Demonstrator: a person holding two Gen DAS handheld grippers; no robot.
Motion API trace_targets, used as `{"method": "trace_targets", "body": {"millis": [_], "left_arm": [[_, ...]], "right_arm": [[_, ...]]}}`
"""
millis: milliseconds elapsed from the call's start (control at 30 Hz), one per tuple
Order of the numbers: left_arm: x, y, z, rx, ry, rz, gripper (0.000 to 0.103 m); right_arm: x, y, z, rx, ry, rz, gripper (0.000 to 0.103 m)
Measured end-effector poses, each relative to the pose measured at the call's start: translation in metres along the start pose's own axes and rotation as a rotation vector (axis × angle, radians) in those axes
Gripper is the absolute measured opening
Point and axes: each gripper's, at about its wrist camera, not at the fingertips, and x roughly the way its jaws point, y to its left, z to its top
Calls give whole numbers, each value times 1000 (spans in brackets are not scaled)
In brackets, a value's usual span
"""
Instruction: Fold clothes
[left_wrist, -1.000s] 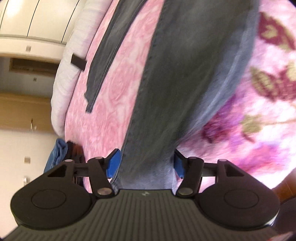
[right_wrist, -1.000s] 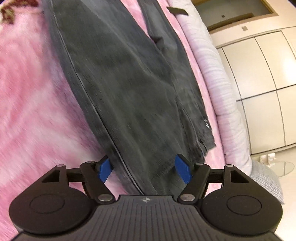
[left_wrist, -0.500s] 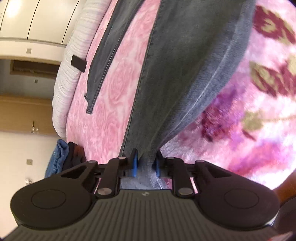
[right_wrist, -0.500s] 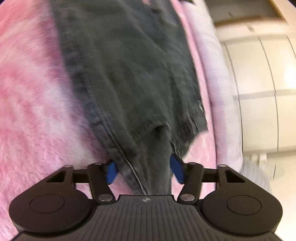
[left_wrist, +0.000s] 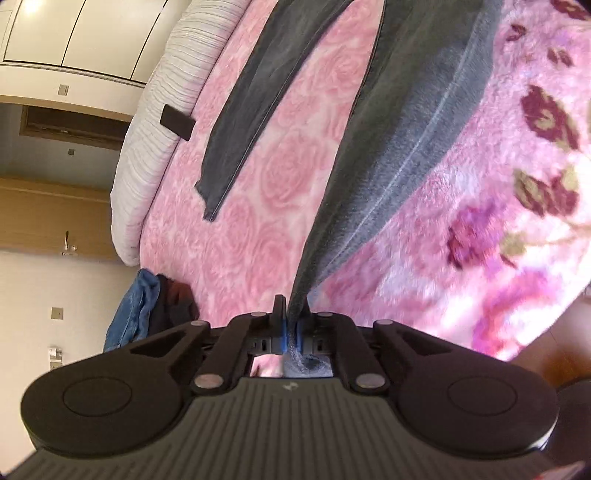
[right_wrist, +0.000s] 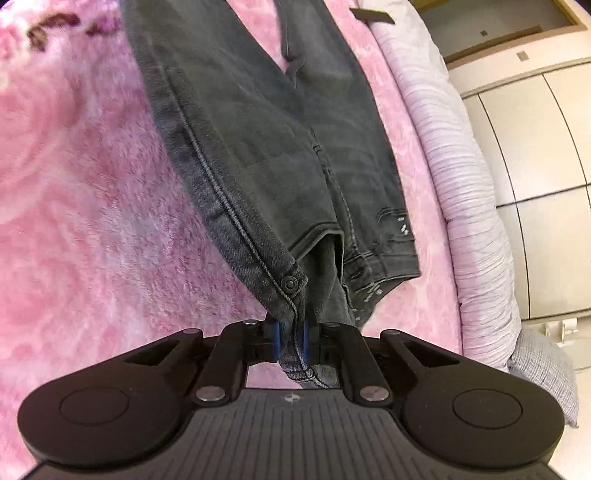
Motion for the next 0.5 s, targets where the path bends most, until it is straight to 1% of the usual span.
{"method": "trace_targets", "body": {"millis": [67, 167, 267, 333, 367, 500], "left_arm": [[-16, 1, -6, 9, 5, -15, 5], [-37, 5, -13, 38, 2, -38, 5], [-42, 23, -8, 60, -13, -65, 5], [-29, 52, 4, 60, -22, -95, 5], [-21, 69, 11, 58, -26, -110, 5], [13, 134, 40, 48, -43, -172, 5]], "right_arm": [[-7, -7, 2, 6, -5, 11, 8], [-22, -4, -1, 15, 8, 41, 8], [-36, -2, -2, 26, 29, 72, 8], [-42, -7, 1, 39, 39, 90, 8], [-42, -15, 5, 49, 43, 105, 8], [-42, -64, 29, 71, 55, 143, 8]]}}
